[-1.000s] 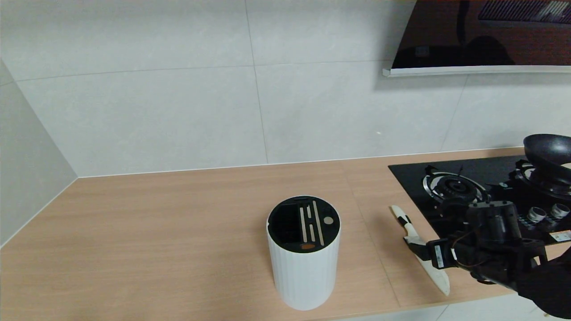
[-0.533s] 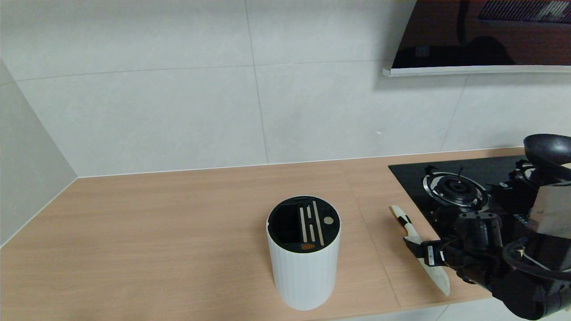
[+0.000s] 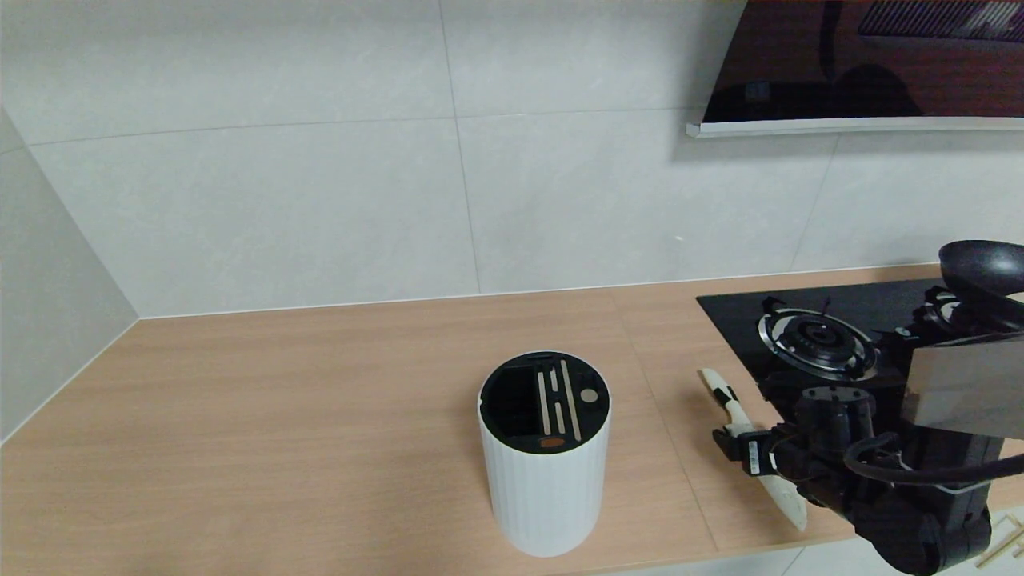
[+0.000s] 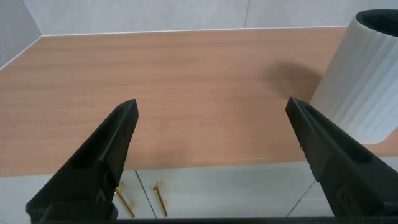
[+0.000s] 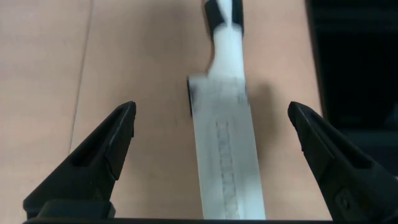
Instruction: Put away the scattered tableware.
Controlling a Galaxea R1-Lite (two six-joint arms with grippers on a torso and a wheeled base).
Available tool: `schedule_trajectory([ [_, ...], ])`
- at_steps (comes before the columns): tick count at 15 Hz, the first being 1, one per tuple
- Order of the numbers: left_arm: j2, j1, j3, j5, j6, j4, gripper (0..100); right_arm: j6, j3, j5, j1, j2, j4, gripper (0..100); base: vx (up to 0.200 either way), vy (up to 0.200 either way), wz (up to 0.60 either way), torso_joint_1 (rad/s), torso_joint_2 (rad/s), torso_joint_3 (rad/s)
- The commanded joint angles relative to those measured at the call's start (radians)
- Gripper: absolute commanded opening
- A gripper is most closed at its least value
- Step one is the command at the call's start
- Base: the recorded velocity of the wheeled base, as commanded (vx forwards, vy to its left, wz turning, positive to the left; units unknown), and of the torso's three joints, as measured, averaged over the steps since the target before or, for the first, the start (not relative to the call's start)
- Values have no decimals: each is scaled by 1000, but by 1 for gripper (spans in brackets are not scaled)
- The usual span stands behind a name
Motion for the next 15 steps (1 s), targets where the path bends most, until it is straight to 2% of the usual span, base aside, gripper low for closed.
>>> schedule_trajectory([
  [1, 0, 0, 0, 0, 0, 0, 100, -3, -7, -9, 0, 58, -43, 100, 0, 0, 0, 0, 0, 0],
  [14, 0, 0, 0, 0, 0, 0, 100, 0, -43, -13, -11, 108, -61, 100, 0, 0, 0, 0, 0, 0],
  [15, 0, 0, 0, 0, 0, 0, 100, 0, -43, -13, -11, 110, -60, 0, 0, 0, 0, 0, 0, 0],
])
